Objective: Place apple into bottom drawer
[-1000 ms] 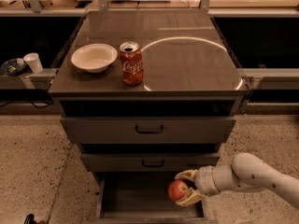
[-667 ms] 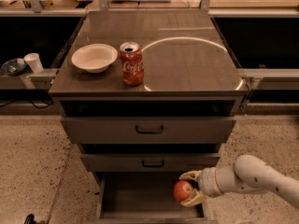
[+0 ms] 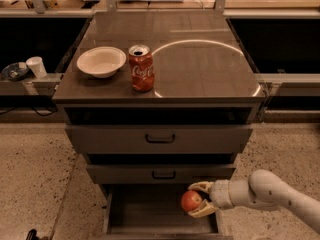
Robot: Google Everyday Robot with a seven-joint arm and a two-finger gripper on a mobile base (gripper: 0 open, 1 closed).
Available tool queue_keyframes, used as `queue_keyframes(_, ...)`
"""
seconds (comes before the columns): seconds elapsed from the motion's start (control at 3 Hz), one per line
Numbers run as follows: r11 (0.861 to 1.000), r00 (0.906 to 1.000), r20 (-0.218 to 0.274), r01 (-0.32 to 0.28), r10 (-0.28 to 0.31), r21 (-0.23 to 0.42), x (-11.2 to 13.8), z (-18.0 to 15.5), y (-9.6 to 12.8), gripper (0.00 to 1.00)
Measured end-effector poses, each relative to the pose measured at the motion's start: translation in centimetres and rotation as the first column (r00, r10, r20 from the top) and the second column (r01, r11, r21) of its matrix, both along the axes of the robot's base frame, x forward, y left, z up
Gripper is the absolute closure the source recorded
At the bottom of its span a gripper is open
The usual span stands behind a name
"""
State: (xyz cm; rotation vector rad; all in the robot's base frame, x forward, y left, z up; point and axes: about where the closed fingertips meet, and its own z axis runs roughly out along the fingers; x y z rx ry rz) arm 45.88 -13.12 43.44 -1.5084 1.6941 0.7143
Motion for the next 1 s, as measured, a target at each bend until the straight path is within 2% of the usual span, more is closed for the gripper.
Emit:
queue_keyframes(0.33, 0.99, 0.9906, -0.032, 0.134, -0.133, 0.044, 2.3, -6.3, 2.4, 1.0)
queue_keyframes(0.67, 0.979, 0.979, -0.023, 0.203, -0.203, 0.005, 3.5, -10.6, 3.0, 1.0)
queue_keyframes(1.0, 0.977, 0.9771, -0.017, 0.212, -0.212, 0.001, 3.9, -11.3, 3.0, 1.0)
